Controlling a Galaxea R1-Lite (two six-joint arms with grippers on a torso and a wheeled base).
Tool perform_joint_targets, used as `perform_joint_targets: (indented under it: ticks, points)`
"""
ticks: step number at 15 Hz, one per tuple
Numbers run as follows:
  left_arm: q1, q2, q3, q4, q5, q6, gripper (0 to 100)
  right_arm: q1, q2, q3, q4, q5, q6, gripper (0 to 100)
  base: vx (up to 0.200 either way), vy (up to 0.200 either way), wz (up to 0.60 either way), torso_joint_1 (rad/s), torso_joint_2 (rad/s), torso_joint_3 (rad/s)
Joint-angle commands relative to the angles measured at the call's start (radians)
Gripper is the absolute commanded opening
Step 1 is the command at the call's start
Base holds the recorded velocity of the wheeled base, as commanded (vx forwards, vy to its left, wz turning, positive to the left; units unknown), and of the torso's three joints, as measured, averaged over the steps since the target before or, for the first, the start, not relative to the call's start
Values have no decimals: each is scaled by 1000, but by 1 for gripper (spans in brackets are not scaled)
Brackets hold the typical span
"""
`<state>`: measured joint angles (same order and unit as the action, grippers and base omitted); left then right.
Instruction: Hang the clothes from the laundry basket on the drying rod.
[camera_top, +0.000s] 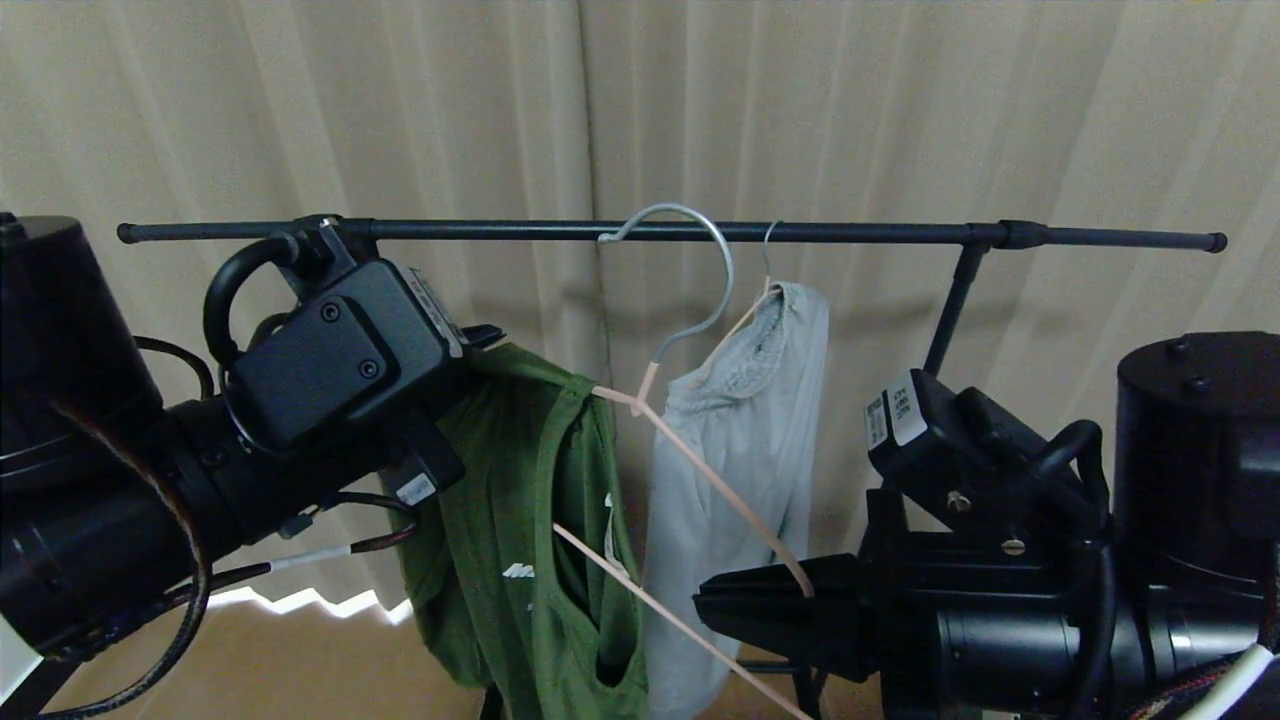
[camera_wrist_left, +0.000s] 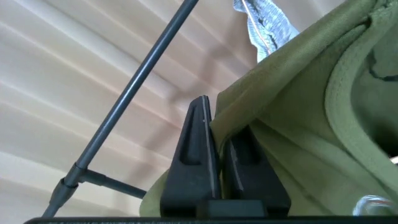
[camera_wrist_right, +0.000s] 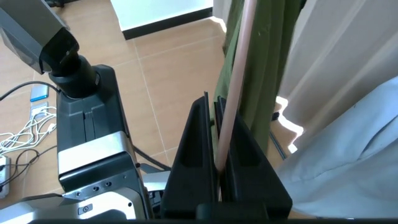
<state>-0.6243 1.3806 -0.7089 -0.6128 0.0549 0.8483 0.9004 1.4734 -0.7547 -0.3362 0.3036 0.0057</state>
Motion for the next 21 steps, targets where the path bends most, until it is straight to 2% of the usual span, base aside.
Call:
perform_joint_targets:
  ticks: [1,2,3,6,7,9,11,12,14,16,17,19,21]
  points:
    - [0,-2,0,-1,0,0,0,0,2,-2,0,0,0,0,0,0,0,0,0,0]
    - [0,0,0,-1,0,0,0,0,1,-2,9,-1,0,0,0,0,0,0,0,0]
    - [-2,1,2,-1,0,0,0,0,-1,0,13,-1,0,100,0,0,0,0,0,0]
    - [6,-12,31,-1,10,0,0,-9,1,0,9,-9,-3,100,0,0,0,0,0,0]
    - [31,-28,43,1,29,0,0,-25,1,-2,5,-34,-20,100,0,0,0,0,0,0]
    - [63,-54,80,1,145,-3,0,-35,2,-2,2,-133,-56,100,0,0,0,0,0,0]
    - [92,-71,106,1,301,-9,0,-41,5,-11,3,-192,-58,100,0,0,0,0,0,0]
    - [103,-74,106,1,350,-15,0,-44,15,-14,2,-232,-58,100,0,0,0,0,0,0]
    - [110,-74,92,1,424,-51,0,-44,47,-23,-15,-328,-55,100,0,0,0,0,0,0]
    - [110,-69,77,1,491,-103,0,-43,76,-20,-61,-371,-55,100,0,0,0,0,0,0]
    - [110,-61,54,1,522,-176,0,-41,108,-23,-81,-408,-55,100,0,0,0,0,0,0]
    - [110,-45,20,1,525,-235,0,-34,169,-23,-119,-455,-50,100,0,0,0,0,0,0]
    - [109,-23,-18,-1,557,-247,0,-5,231,-28,-213,-482,-50,100,0,0,0,0,0,0]
